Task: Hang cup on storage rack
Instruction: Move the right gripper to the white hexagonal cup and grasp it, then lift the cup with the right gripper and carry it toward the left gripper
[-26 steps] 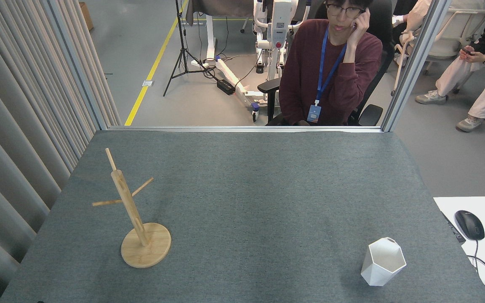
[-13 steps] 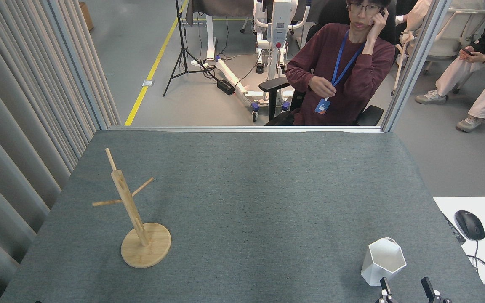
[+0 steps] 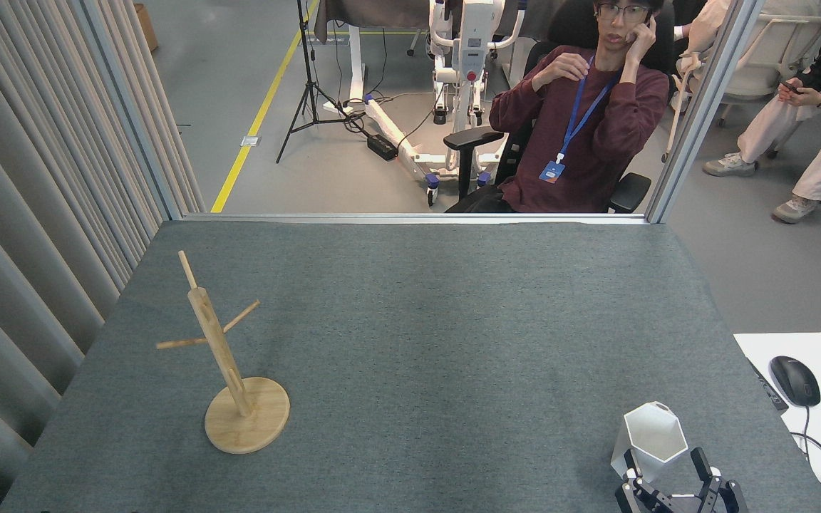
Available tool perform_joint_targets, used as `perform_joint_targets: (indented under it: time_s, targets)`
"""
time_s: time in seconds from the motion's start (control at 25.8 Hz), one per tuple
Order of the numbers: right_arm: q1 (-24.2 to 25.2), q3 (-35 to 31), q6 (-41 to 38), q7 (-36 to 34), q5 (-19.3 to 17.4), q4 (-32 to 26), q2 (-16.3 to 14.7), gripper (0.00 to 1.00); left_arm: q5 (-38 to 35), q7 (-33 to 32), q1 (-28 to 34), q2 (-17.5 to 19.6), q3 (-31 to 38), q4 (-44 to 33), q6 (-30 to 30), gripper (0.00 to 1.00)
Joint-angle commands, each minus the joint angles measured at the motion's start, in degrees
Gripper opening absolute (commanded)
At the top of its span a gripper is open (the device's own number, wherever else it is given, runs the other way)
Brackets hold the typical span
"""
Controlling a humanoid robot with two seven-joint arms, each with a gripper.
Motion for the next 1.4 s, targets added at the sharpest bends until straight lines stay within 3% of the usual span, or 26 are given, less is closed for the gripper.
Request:
perform_joint_targets:
  time_s: [0.0,0.43,0.47,0.5,0.54,0.66,0.74,1.01,1.17,1.36]
  targets:
    - [-1.72,0.3,0.05,0.0,0.58,1.38,-0.04,0.98,0.0,-0.02,-0.06,-0.11,0.29,0.01,-0.15,1.0]
    - [-6.82,1.27,0.14,-0.35,0.84,8.59,-0.4,0.98,0.0,-0.03,-0.14,-0.03,0.29,-0.08,-0.41,1.0]
    - [-7.17,1.62,0.22,-0.44,1.28,8.94,-0.4,0.92,0.0,0.06,-0.23,-0.03,0.29,-0.08,-0.41,1.0]
    - [-7.17,1.79,0.31,-0.53,2.34,8.94,-0.4,0.66,-0.09,-0.03,-0.23,-0.11,0.29,-0.08,-0.5,1.0]
    - [-7.17,1.79,0.4,-0.79,3.65,8.94,-0.4,0.5,-0.09,-0.03,-0.32,-0.11,0.29,-0.08,-0.5,1.0]
    - [-7.08,1.71,0.05,-2.55,4.53,8.86,-0.4,0.48,-0.18,-0.03,-1.11,-0.11,0.2,-0.17,-0.5,1.0]
    - [-6.82,1.71,-0.21,-2.99,4.45,7.01,0.13,0.47,-0.44,-0.2,-1.55,-0.2,0.02,-0.17,-0.5,1.0]
    - [-5.59,2.93,-0.48,-2.9,4.36,-10.13,1.89,0.46,-1.93,-0.03,-2.61,-0.2,-4.72,-0.17,-0.85,1.0]
    - [-4.8,11.81,0.4,-2.81,5.24,-14.96,4.96,0.46,-5.8,0.15,-2.87,-0.03,-10.79,-0.17,-6.12,1.0]
    - [-1.72,21.31,1.89,-2.99,13.24,-16.28,9.62,0.46,-9.49,-0.64,-5.94,-0.38,-17.64,0.27,-10.69,1.0]
